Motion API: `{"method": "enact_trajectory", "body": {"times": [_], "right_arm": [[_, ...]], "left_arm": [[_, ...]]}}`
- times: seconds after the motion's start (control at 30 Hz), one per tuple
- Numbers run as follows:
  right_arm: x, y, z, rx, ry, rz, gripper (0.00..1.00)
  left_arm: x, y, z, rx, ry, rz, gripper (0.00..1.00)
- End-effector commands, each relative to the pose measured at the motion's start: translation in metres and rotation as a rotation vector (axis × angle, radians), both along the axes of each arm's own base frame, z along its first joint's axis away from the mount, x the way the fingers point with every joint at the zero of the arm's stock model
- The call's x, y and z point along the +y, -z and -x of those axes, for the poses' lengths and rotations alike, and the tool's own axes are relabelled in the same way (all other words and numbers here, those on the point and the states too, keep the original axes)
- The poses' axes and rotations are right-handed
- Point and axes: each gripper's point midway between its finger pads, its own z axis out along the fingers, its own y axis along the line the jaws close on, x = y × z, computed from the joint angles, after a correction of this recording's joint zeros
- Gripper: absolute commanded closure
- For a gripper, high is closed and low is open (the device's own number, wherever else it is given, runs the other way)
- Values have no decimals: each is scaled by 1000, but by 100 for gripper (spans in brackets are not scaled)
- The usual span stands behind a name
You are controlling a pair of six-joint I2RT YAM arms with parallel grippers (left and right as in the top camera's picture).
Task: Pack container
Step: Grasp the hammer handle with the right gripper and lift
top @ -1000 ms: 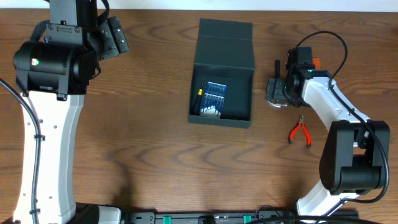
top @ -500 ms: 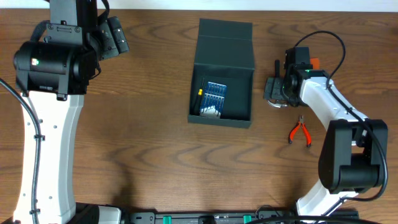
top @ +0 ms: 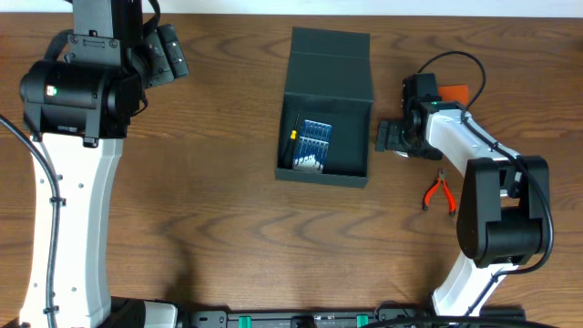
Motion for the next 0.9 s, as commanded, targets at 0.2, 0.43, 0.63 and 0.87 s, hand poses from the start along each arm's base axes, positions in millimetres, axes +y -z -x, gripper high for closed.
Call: {"method": "enact_trajectory", "body": {"times": [0.2,0.43,0.63,0.87], "right_arm": [[-3,16,8,41,71,41,1],[-13,16,15,66,88,91,1],[-14,16,19,80,110,91,1],[-15,16,24,97,128,91,1]], "left_arm": [[4,-4,2,-9,-15,-7,1],[4,-4,2,-9,-15,-7,1],[4,-4,2,-9,-15,-6,1],[4,-4,2,-9,-15,-6,1]]}}
